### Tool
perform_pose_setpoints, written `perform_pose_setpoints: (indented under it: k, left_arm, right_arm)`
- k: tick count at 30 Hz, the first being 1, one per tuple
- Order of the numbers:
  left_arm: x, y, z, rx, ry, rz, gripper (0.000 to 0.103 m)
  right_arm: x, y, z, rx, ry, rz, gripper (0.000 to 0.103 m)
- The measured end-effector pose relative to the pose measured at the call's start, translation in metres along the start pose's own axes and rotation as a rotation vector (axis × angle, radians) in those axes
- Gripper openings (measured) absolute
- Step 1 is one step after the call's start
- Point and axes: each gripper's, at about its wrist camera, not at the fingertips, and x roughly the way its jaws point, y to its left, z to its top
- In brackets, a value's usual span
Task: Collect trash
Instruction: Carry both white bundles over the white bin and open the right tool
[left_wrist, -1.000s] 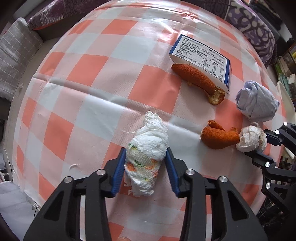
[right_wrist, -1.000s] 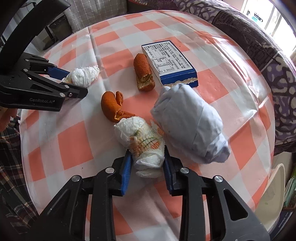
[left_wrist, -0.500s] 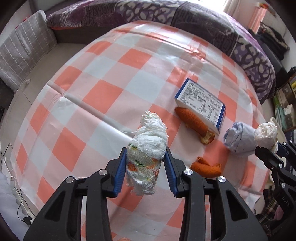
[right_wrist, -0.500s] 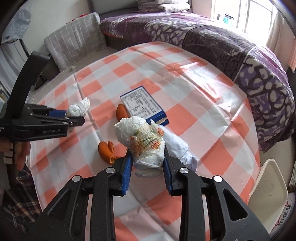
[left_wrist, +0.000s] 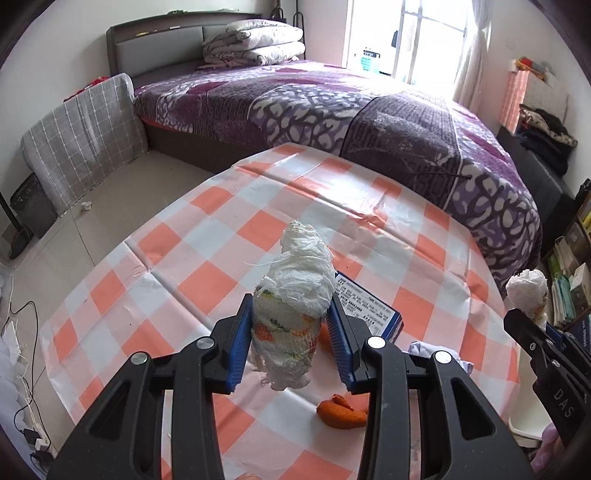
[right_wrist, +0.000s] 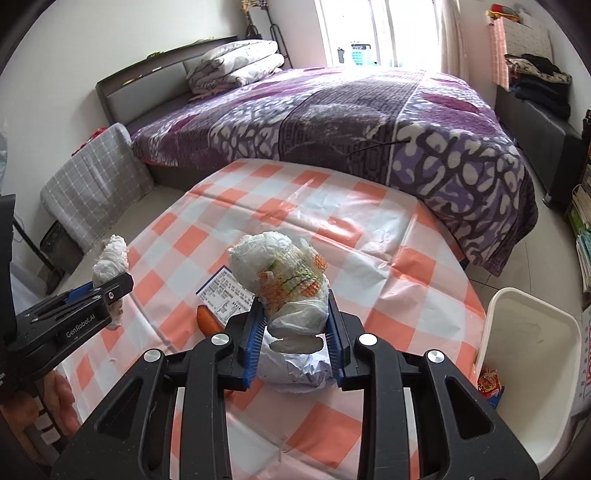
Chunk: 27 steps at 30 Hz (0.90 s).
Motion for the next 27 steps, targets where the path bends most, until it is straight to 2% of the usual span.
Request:
perform_pose_setpoints:
  k: [4, 11, 27]
  left_arm:
    - [-0.007, -0.012, 0.000, -0.005, -0.040, -0.004, 0.039]
    - [-0.020, -0.034, 0.001, 0.000, -0.092, -0.022, 0.039]
    - [-0.032, -0.084, -0.006, 0.055, -0.118, -0.079, 0.039]
  right_arm:
    - [-0.010, -0.009, 0.002, 0.030, -0.046, -0.033, 0.029]
    - [-0.021, -0.026, 0.004, 0.065, -0.077, -0.064, 0.029]
    - [-0.051, -0.067, 0.004, 0.137, -0.132, -0.122, 0.029]
